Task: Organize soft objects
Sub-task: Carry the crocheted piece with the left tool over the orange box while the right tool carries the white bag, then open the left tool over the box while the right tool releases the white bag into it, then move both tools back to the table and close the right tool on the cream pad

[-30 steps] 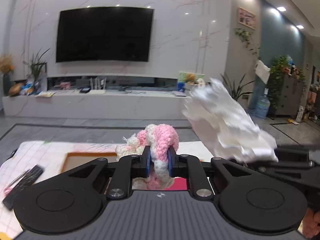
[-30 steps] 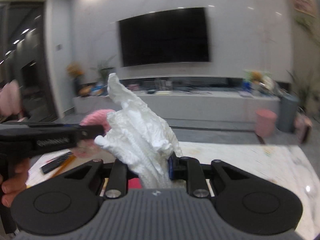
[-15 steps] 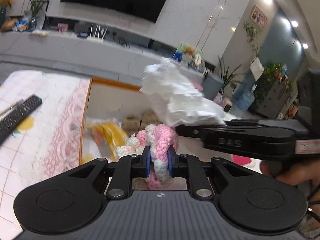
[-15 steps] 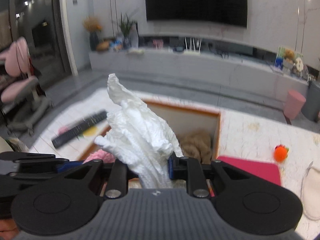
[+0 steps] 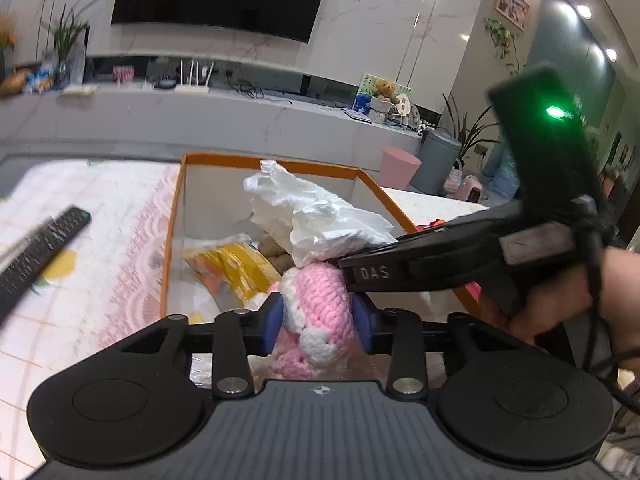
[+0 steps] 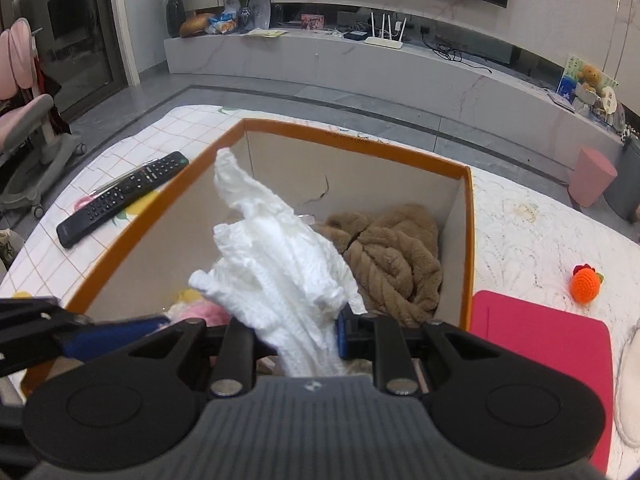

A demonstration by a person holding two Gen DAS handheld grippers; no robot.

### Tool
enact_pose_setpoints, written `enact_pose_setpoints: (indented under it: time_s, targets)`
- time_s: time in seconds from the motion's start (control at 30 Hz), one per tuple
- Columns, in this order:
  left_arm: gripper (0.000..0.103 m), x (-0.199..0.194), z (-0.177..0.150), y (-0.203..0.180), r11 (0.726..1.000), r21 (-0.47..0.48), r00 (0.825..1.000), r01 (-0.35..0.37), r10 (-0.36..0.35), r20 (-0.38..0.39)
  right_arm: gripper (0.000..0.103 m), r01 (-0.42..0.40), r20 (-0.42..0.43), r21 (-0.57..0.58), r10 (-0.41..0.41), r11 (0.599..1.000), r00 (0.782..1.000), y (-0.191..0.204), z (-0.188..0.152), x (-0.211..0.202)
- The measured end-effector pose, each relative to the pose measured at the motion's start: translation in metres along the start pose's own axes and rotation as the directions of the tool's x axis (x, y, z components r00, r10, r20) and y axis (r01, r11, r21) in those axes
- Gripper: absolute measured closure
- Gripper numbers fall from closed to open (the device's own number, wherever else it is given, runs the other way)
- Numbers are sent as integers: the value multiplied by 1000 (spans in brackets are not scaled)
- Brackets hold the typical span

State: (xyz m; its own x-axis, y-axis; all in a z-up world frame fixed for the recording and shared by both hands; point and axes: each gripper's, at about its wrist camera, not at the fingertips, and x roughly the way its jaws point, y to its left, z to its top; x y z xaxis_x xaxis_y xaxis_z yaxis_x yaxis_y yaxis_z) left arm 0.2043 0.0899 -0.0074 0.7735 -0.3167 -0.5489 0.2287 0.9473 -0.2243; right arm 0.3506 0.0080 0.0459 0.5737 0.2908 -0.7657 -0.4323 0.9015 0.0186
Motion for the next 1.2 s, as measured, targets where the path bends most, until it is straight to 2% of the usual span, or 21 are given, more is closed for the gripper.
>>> enact_pose_setpoints:
  time_s: [0.07,0.13,0.27,0.33,0.43,0.53,0.57,0.63,0.7,0.77,0.9,0.97,1.03,1.2]
  targets:
    - [48,-5,0,-1,1000,12,1000,-13,12,17,84,3,-4,5,-3,1000,1000,-1,1,3]
    - [28,-9,1,-1,1000,-2,999,-26,26,35,83,6,-2,9,-6,1000,1000,-1,2,5]
    - [16,-16,2,3,999,-25,997,-32,34,63,80,5,-5,-1,-5,1000,1000,1,6,4]
    - [15,-24,-2,-2,998,-6,995,-59,59,81,73,2,-7,-4,-2,1000,1000,1,9,4]
    - [15,-29,-4,-6,994,29,990,-105,102,99,72,2,-7,-17,-2,1000,1000,3,13,2]
    - [15,-32,-3,-7,992,38,988,-120,115,98,70,1,-4,-34,-1,999,1000,4,17,1]
    - [15,-32,-3,-7,992,34,988,-122,118,100,67,2,1,-36,-2,999,1000,4,18,0]
    - [15,-33,-2,-8,991,29,987,-127,124,103,51,5,11,-34,-5,999,1000,4,19,-2]
    - [15,-35,-1,-10,991,33,986,-130,126,110,51,2,23,-31,-1,1000,1000,3,20,-6]
    - [15,-38,1,-13,991,44,986,-123,117,115,50,-9,35,-29,11,1000,999,0,20,-12]
    - [15,-46,8,-24,993,41,985,-109,102,140,32,-36,81,-12,37,999,996,-10,19,-32]
    - [15,-49,12,-31,994,45,983,-100,92,158,29,-45,109,-8,46,999,993,-20,18,-47]
    - [14,-51,15,-40,994,64,982,-87,74,175,21,-42,136,-5,42,999,990,-30,15,-60]
    - [14,-45,24,-74,987,137,983,-84,59,176,16,-30,201,23,25,999,979,-72,5,-96]
